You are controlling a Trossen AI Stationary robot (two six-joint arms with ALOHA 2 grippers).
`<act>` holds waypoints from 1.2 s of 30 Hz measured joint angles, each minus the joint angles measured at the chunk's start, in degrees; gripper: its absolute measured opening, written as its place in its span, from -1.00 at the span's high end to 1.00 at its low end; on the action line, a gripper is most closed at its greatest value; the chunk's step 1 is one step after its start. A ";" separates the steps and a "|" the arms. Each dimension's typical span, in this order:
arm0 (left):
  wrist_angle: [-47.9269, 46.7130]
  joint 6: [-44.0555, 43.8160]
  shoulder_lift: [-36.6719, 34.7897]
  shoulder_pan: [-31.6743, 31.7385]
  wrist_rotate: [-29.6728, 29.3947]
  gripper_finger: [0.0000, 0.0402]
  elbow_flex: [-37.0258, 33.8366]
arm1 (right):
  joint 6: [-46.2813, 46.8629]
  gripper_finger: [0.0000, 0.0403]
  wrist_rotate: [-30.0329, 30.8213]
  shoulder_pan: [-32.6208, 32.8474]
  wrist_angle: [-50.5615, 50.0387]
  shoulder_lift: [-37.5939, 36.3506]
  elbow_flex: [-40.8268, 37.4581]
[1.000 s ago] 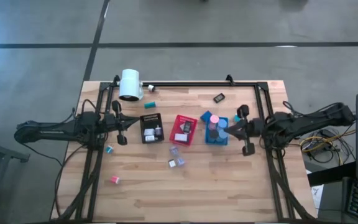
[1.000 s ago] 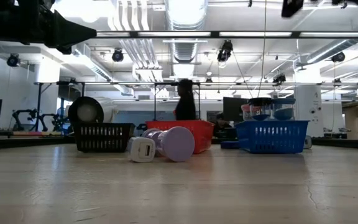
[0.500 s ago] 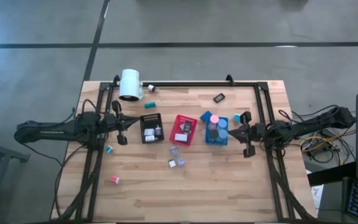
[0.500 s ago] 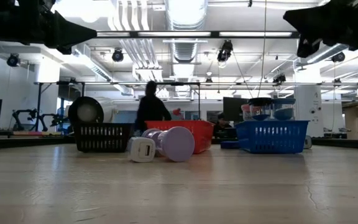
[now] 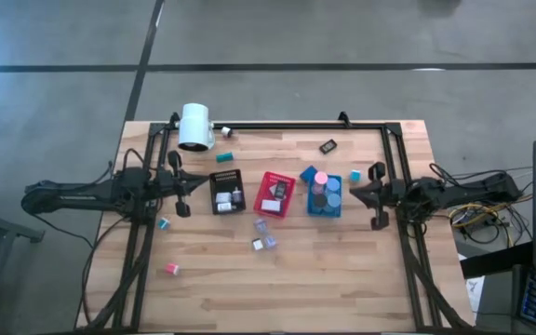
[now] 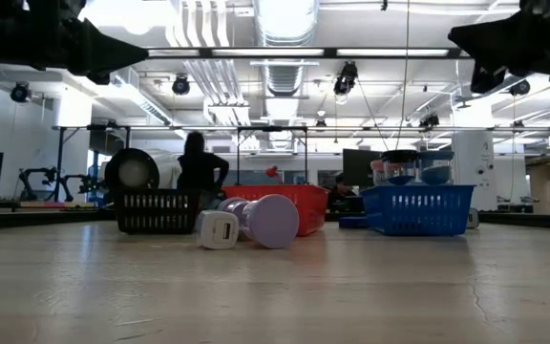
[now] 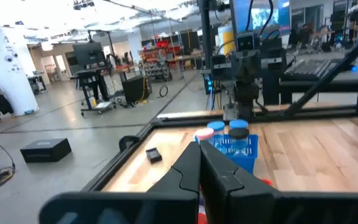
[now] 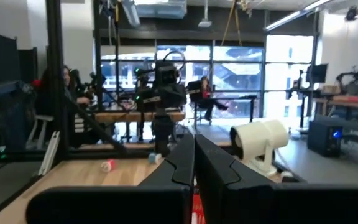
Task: Pick & Place Office items
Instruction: Put the pink charger adapter into the black basket
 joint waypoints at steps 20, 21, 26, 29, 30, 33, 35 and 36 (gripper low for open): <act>-86.40 -39.09 27.61 -0.52 3.64 0.97 43.33 | -0.86 0.96 -0.49 0.01 -4.70 -0.88 -0.11; -89.86 -41.24 29.19 -0.94 3.88 0.97 43.65 | -0.96 0.96 -0.49 0.01 -4.69 -0.79 -0.11; -89.01 -43.17 32.49 -5.93 11.25 0.94 39.61 | -1.03 0.96 -0.55 0.01 -4.71 -0.77 -0.11; -83.95 -42.91 32.81 -11.24 15.34 0.88 36.30 | -1.03 0.96 -0.57 0.01 -4.88 -0.60 -0.11; -82.60 -43.57 32.87 -13.53 15.64 0.85 35.27 | -1.03 0.96 -0.59 0.01 -4.88 -0.53 -0.11; -79.13 -45.25 32.84 -20.81 15.89 0.74 33.00 | -1.05 0.96 -0.59 0.01 -4.93 -0.51 -0.11; -76.24 -45.86 32.96 -25.69 15.84 0.64 32.38 | -1.03 0.96 -0.59 0.01 -4.92 -0.53 -0.11; -74.34 -46.17 33.06 -28.13 15.64 0.59 32.18 | -0.98 0.96 -0.59 0.01 -4.93 -0.53 -0.11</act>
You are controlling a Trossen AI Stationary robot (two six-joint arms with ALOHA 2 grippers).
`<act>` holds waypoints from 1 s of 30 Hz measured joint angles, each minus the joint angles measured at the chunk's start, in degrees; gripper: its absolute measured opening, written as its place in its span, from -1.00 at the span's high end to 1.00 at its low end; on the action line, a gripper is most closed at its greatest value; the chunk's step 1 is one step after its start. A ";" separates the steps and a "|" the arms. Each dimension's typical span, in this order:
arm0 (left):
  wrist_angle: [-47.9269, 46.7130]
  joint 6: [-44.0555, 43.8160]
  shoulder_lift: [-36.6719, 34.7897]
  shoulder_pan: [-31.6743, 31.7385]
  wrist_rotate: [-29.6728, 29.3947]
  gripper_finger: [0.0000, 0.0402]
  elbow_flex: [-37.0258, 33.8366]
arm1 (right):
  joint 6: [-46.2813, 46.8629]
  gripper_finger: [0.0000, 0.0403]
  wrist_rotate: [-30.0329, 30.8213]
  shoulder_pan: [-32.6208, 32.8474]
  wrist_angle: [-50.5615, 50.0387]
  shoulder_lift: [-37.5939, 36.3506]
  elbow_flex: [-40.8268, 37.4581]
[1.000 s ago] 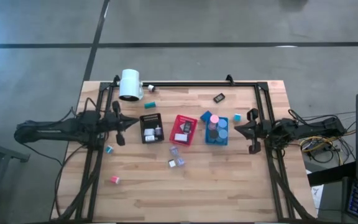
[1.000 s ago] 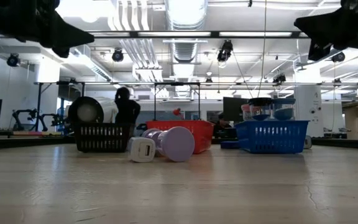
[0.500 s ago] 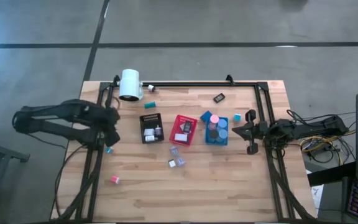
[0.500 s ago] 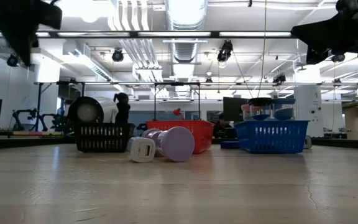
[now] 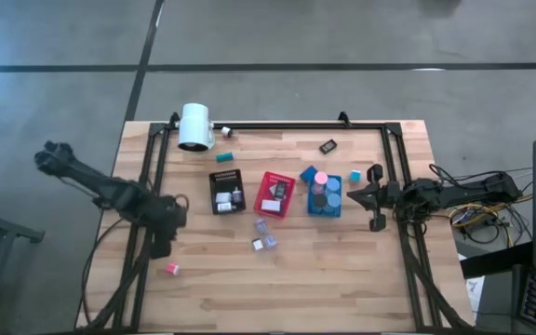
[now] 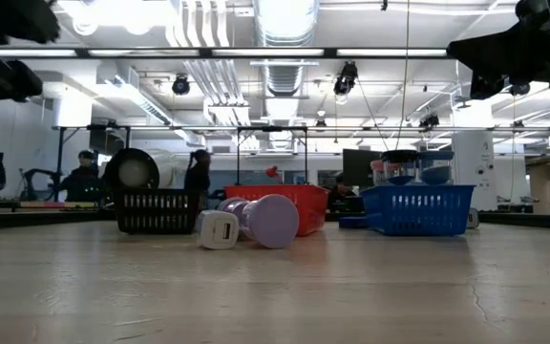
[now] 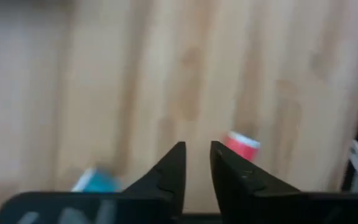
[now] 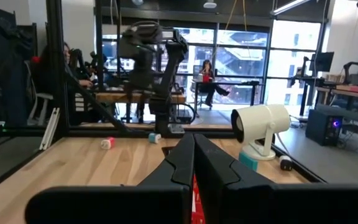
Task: Pick & Place Office items
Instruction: Put the pink charger adapter into the black basket
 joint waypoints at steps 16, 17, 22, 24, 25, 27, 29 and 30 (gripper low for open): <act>17.32 -16.02 10.95 -22.99 -4.91 -0.26 -4.24 | 3.80 0.96 0.02 0.01 0.04 0.04 0.00; 17.71 -15.01 12.26 -22.99 -4.71 -0.30 -4.24 | 3.80 0.96 0.02 0.02 0.04 0.04 0.00; 18.76 -9.27 18.42 -22.97 -1.04 -0.42 -4.24 | 3.78 0.96 0.02 0.02 0.03 0.04 0.00; 18.70 -7.85 20.37 -22.99 1.25 -0.42 -4.25 | 3.59 0.96 0.02 0.02 0.04 0.04 0.00; 18.70 -7.28 21.15 -23.01 1.99 -0.42 -4.25 | 3.58 0.96 0.02 0.01 0.04 0.04 0.00; 18.72 -6.09 22.57 -23.04 2.53 -0.42 -4.24 | 3.42 0.96 0.02 0.00 0.04 0.04 0.00; 18.90 -4.73 23.75 -23.04 2.58 -0.42 -4.26 | 3.37 0.96 0.02 0.02 0.02 0.02 0.00; 19.04 -4.08 24.33 -23.04 2.56 -0.42 -4.24 | 3.38 0.96 0.02 0.01 0.03 0.03 0.00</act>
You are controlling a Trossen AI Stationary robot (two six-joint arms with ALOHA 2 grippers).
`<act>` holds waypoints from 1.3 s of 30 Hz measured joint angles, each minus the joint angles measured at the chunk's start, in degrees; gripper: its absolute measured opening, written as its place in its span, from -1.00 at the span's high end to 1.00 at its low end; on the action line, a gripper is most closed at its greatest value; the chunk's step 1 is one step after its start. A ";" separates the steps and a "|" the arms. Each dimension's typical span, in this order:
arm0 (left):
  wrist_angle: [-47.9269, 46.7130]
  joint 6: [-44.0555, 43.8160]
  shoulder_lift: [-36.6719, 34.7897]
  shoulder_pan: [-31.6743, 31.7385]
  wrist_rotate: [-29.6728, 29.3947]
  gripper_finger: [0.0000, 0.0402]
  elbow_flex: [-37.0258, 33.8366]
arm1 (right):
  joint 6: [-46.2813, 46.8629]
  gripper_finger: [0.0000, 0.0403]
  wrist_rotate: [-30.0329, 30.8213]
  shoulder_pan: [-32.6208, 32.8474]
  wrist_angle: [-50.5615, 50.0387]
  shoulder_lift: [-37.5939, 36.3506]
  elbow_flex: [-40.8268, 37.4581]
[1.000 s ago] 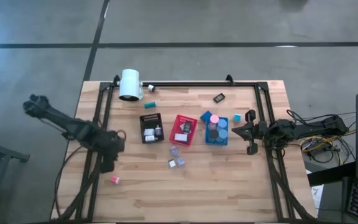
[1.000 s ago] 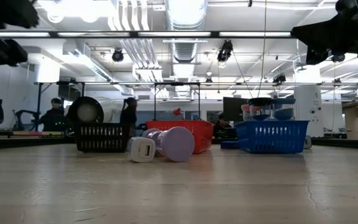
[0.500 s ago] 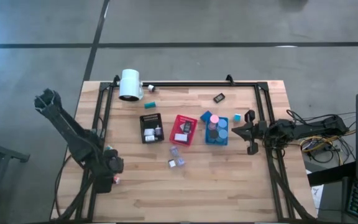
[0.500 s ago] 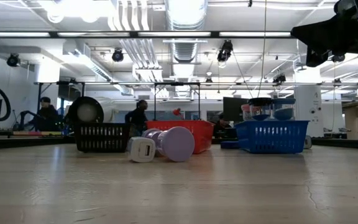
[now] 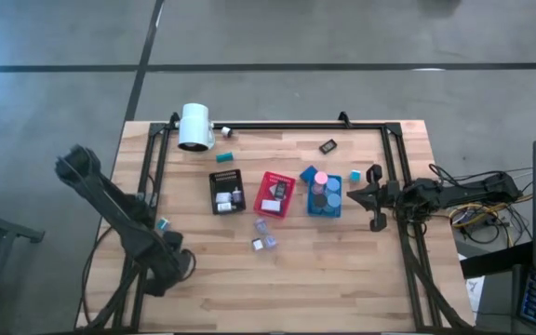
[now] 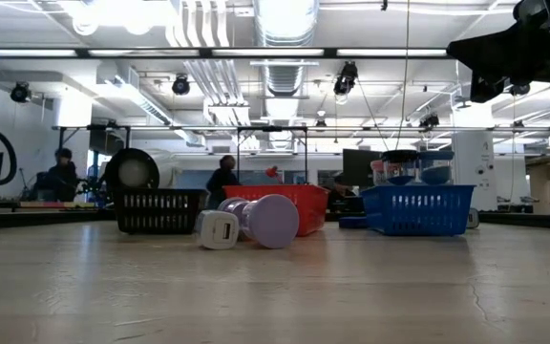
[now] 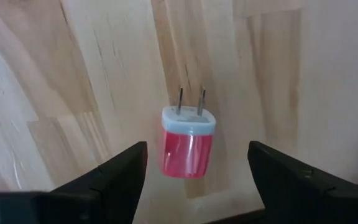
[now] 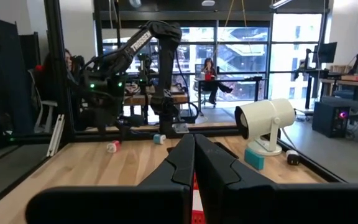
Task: Pick & Place Office items
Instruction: Put the pink charger adapter into the black basket
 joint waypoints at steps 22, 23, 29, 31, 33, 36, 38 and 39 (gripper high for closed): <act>4.67 5.09 -0.71 2.31 3.82 0.35 -2.25 | 0.41 0.96 0.08 -0.01 0.02 0.73 0.00; 4.67 5.53 -2.23 3.15 3.48 0.35 -2.24 | 0.41 0.96 0.11 0.00 0.02 0.87 0.00; 2.19 10.04 -11.57 9.80 -2.51 0.35 1.74 | 0.41 0.96 0.13 0.01 0.16 1.30 0.00; 1.99 13.62 -14.69 12.30 -6.55 0.35 3.87 | 0.41 0.96 0.13 0.01 0.45 1.34 0.00; 2.98 18.22 -17.62 15.21 -10.83 0.35 5.71 | 0.41 0.96 0.13 0.01 0.48 1.43 0.00; 10.37 27.69 -22.40 19.99 -13.72 0.35 5.74 | 0.41 0.96 0.13 0.01 0.52 1.43 0.00; 16.39 33.16 -25.97 23.49 -12.07 0.35 4.61 | 0.41 0.96 0.11 0.00 0.53 1.43 -0.01; 18.18 35.04 -27.77 25.51 -11.02 0.35 4.02 | 0.41 0.96 0.11 0.01 0.54 1.45 -0.02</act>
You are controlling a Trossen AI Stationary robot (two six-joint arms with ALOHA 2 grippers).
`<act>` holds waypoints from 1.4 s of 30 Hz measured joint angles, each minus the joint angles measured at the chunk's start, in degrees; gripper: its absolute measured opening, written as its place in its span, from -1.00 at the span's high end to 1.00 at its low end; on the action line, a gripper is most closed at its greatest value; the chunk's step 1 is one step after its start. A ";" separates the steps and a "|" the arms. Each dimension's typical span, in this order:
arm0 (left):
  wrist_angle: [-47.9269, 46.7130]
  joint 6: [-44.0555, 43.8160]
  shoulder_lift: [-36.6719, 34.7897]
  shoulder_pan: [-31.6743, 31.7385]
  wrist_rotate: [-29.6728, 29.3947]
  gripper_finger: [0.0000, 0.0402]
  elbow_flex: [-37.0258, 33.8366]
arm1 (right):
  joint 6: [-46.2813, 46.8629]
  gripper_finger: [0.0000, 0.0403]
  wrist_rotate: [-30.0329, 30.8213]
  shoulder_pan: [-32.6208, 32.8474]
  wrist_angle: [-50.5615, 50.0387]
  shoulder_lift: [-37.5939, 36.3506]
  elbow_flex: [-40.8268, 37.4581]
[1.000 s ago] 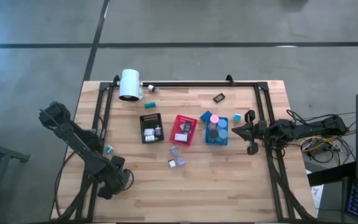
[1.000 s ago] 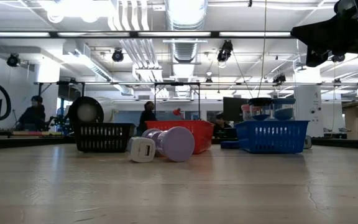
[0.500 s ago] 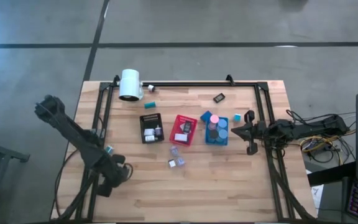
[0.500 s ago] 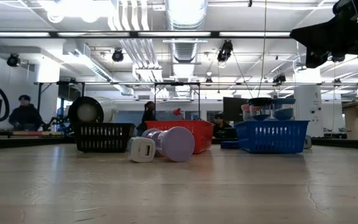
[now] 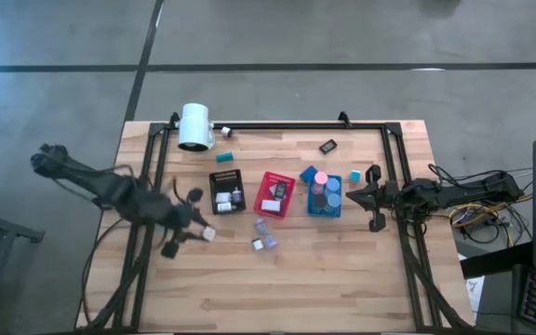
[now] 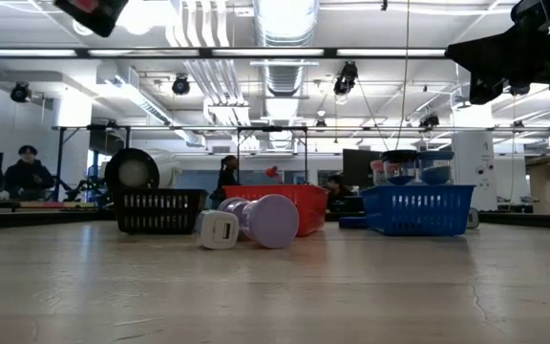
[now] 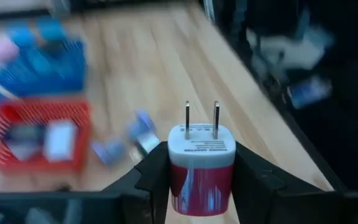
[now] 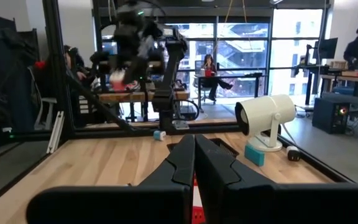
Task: Pick & Place Office items
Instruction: Put the pink charger adapter into the black basket
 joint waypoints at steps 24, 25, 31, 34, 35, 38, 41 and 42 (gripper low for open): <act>29.59 -2.73 -37.69 20.70 -8.80 0.35 -32.82 | -1.98 0.96 -0.57 0.00 3.36 -0.04 0.00; 29.66 -2.74 -38.52 20.70 -9.24 0.35 -33.41 | -1.93 0.96 -0.57 0.00 3.34 -0.04 0.00; 29.63 -3.10 -43.56 20.70 -11.84 0.35 -36.46 | -2.12 0.96 -0.55 -0.02 3.24 0.08 0.00; 29.64 -2.96 -45.56 20.70 -12.56 0.35 -37.58 | -2.14 0.96 -0.55 -0.02 2.89 0.12 -0.07; 29.32 -2.98 -46.15 20.70 -12.90 0.35 -37.94 | -2.16 0.96 -0.55 0.00 2.89 0.11 -0.09; 29.24 -3.42 -47.54 20.70 -13.47 0.35 -39.60 | -2.17 0.96 -0.55 0.00 2.90 0.11 -0.20; 29.34 -4.05 -49.04 20.70 -13.90 0.35 -41.93 | -2.68 0.96 -0.55 -0.02 2.89 0.11 -0.28; 29.35 -4.07 -49.49 20.70 -14.26 0.35 -42.46 | -2.79 0.96 -0.55 0.00 2.89 0.11 -0.29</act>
